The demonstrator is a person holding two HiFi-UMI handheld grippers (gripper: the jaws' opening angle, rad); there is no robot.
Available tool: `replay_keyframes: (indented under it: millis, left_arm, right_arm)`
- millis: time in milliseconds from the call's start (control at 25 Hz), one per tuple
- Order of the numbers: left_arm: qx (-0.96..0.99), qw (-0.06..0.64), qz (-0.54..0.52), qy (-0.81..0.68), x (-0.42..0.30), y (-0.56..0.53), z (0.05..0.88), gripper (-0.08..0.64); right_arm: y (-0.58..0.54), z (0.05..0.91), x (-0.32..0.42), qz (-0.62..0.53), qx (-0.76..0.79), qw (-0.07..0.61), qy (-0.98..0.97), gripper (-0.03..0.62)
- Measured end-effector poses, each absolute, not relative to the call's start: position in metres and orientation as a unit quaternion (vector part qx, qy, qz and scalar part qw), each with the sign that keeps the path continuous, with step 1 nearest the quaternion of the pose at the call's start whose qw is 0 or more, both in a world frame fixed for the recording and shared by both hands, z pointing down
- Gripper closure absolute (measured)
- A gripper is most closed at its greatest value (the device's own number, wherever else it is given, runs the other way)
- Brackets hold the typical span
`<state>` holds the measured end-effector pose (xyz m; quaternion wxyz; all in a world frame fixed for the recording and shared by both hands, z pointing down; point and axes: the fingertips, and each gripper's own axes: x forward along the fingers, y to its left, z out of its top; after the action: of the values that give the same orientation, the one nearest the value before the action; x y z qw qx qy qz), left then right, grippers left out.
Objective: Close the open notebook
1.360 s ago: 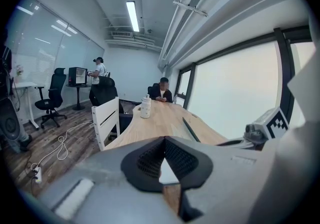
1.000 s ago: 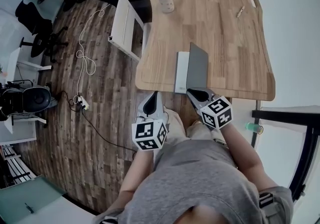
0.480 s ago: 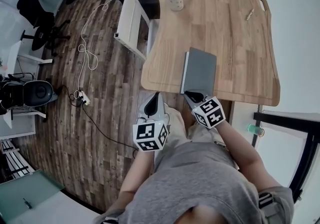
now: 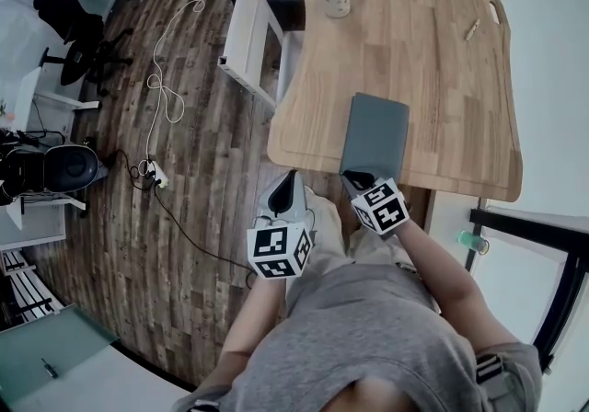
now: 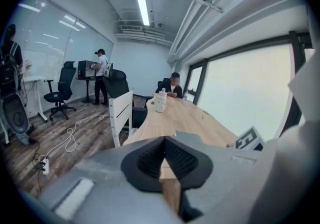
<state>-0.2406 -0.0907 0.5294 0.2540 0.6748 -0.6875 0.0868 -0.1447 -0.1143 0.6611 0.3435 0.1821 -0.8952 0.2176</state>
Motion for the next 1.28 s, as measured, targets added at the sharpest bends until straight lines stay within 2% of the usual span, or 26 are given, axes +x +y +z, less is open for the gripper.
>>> replay_keyframes:
  millis: [560, 680, 1280]
  left_arm:
    - [0.674, 0.253, 0.086, -0.689, -0.238, -0.092, 0.528, 0.557]
    - [0.675, 0.250, 0.085, -0.690, -0.234, -0.090, 0.526, 0.557]
    - [0.680, 0.229, 0.069, -0.693, -0.188, -0.074, 0.507, 0.557]
  right_arm:
    - [-0.113, 0.668, -0.147, 0.240, 0.177, 0.343, -0.891, 0.565]
    - [-0.111, 0.663, -0.148, 0.251, 0.167, 0.331, -0.894, 0.531]
    - [-0.115, 0.593, -0.097, 0.205, 0.212, 0.255, -0.921, 0.543]
